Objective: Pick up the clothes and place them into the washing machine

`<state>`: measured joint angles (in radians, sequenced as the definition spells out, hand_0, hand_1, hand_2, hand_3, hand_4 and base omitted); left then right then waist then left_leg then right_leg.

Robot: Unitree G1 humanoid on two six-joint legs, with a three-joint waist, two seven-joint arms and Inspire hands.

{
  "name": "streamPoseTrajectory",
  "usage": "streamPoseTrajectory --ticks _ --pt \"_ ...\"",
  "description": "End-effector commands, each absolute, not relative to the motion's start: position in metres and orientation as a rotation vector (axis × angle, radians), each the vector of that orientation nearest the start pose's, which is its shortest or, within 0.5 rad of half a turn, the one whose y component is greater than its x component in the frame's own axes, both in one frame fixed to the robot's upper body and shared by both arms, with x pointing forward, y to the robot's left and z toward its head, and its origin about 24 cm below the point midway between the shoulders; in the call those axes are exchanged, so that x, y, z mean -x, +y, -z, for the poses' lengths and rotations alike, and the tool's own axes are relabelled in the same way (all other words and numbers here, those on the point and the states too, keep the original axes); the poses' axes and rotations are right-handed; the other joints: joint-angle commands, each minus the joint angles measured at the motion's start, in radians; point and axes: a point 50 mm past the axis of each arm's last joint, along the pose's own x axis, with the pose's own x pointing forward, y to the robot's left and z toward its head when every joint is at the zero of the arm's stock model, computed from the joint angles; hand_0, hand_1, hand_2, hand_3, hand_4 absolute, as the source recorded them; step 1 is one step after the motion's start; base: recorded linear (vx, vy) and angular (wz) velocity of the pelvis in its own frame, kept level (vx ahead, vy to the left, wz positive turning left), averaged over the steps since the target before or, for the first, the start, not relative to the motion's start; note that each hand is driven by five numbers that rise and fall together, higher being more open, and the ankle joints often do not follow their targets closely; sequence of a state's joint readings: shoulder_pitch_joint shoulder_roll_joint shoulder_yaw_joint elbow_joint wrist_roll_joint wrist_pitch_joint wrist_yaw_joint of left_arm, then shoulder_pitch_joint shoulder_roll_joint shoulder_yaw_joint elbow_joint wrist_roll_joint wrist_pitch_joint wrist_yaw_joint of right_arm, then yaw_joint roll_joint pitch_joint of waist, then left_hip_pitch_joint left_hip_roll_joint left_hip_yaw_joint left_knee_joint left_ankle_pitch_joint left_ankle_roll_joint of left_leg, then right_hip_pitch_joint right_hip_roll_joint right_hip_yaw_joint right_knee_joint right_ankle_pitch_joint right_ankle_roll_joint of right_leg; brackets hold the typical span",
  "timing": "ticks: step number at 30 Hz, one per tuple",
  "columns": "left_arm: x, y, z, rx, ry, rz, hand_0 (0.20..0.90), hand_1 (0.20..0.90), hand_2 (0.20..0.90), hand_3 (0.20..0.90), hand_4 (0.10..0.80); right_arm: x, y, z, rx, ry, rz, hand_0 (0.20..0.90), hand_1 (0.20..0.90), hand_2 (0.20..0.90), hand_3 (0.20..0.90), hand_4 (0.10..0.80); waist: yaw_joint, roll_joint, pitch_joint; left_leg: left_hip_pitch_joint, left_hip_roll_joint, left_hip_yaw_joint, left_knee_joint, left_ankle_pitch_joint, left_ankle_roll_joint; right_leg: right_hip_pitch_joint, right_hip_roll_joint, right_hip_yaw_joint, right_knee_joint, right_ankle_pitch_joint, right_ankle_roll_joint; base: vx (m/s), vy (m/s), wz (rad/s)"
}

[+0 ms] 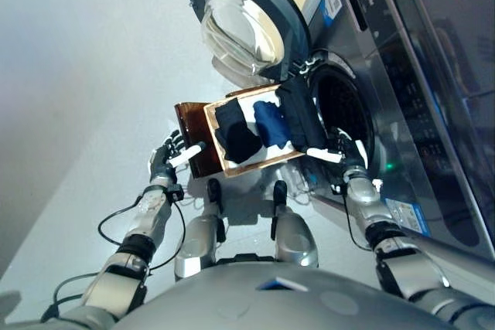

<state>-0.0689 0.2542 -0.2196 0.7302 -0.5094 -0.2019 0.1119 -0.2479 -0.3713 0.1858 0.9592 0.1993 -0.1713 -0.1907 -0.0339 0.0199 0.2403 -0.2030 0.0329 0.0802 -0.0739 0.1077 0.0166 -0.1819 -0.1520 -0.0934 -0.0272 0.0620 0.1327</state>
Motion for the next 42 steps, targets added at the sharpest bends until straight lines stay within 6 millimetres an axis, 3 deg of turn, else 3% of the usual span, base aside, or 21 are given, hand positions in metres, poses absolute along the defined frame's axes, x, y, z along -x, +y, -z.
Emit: streamPoseTrajectory --ticks 1,7,15,18,25,33,36,42 --pt "-0.25 0.205 0.041 0.103 0.275 -0.139 0.9 0.9 0.9 0.9 0.8 -0.279 -0.271 0.028 0.447 0.384 0.277 0.9 0.9 0.9 0.9 0.8 0.045 -0.01 0.005 -0.033 0.015 -0.009 0.091 -0.073 -0.067 -0.082 -0.064 0.012 0.08 0.044 0.022 0.018 -0.032 0.16" --pt "-0.257 0.203 0.029 0.105 0.229 -0.119 0.9 0.9 0.9 0.9 0.8 -0.3 -0.283 0.01 0.512 0.391 0.314 0.9 0.9 0.9 0.9 0.8 0.07 0.001 0.04 -0.064 0.016 -0.025 0.107 -0.072 -0.071 -0.106 -0.063 -0.001 0.099 0.037 0.019 -0.006 -0.018 0.07" --pt "-0.262 0.194 0.019 0.114 0.186 -0.062 0.9 0.9 0.9 0.9 0.8 -0.309 -0.297 0.001 0.542 0.437 0.367 0.9 0.9 0.9 0.9 0.8 0.1 0.017 0.066 -0.14 0.006 -0.041 0.173 -0.088 -0.069 -0.148 -0.07 -0.018 0.122 0.037 0.02 -0.014 0.0 0.11" --pt "-0.261 0.192 0.012 0.118 0.162 -0.023 0.9 0.9 0.9 0.9 0.8 -0.314 -0.312 -0.012 0.545 0.452 0.43 0.9 0.9 0.9 0.9 0.8 0.119 0.033 0.078 -0.18 -0.002 -0.044 0.199 -0.095 -0.068 -0.18 -0.074 -0.02 0.143 0.033 0.022 -0.031 0.042 0.13" --pt "-0.263 0.192 0.005 0.109 0.14 -0.003 0.9 0.9 0.9 0.9 0.8 -0.323 -0.322 -0.03 0.579 0.438 0.467 0.9 0.9 0.9 0.9 0.8 0.13 0.045 0.105 -0.281 -0.017 -0.05 0.325 -0.147 -0.062 -0.269 -0.079 -0.009 0.256 -0.01 0.016 -0.038 0.033 0.06" --pt "-0.26 0.195 0.011 0.116 0.163 -0.024 0.9 0.9 0.9 0.9 0.8 -0.33 -0.318 -0.038 0.493 0.385 0.484 0.9 0.9 0.9 0.9 0.8 0.129 0.046 0.106 -0.318 -0.015 -0.051 0.389 -0.178 -0.06 -0.308 -0.085 -0.005 0.315 -0.034 0.013 0.011 0.014 0.05" --pt "-0.261 0.195 0.019 0.106 0.199 -0.047 0.9 0.9 0.9 0.9 0.8 -0.331 -0.305 -0.032 0.484 0.365 0.448 0.9 0.9 0.9 0.9 0.8 0.116 0.034 0.103 -0.298 -0.012 -0.047 0.379 -0.182 -0.06 -0.294 -0.081 -0.005 0.299 -0.034 0.013 0.047 0.003 -0.03" --pt "-0.265 0.199 0.016 0.109 0.188 -0.099 0.9 0.9 0.9 0.9 0.8 -0.335 -0.29 -0.028 0.537 0.357 0.421 0.9 0.9 0.9 0.9 0.8 0.106 0.011 0.104 -0.28 0.003 -0.042 0.414 -0.203 -0.059 -0.283 -0.067 -0.003 0.311 -0.037 0.014 0.028 -0.019 -0.02"
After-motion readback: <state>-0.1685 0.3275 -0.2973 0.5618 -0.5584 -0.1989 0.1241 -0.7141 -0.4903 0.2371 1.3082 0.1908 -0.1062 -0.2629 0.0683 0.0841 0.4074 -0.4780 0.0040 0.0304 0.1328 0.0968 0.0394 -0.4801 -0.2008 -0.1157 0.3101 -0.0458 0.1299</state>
